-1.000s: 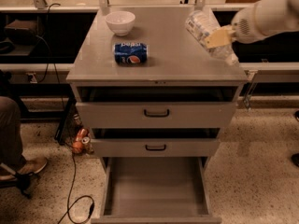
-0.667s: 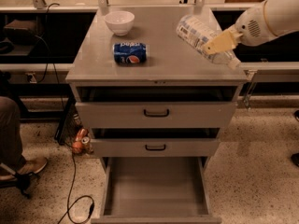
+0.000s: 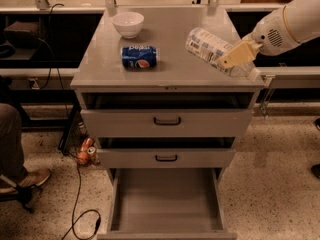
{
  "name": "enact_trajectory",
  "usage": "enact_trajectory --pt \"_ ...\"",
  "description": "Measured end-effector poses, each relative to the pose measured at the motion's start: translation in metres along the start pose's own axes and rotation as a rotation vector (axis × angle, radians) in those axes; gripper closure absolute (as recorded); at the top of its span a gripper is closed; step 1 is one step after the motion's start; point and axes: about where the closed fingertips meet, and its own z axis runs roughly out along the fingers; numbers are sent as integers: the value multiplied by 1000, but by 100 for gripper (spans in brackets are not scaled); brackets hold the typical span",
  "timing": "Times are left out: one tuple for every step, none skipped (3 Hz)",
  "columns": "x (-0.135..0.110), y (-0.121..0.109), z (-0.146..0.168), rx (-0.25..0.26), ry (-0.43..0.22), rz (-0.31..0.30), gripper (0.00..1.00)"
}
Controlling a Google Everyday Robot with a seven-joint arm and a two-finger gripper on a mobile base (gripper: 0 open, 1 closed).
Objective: Place blue plastic bottle into bottom drawer
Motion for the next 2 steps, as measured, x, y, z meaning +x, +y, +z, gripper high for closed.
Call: enact_trajectory --pt "35 22 12 -62 81 -61 100" --pt "121 67 34 -171 203 -77 100"
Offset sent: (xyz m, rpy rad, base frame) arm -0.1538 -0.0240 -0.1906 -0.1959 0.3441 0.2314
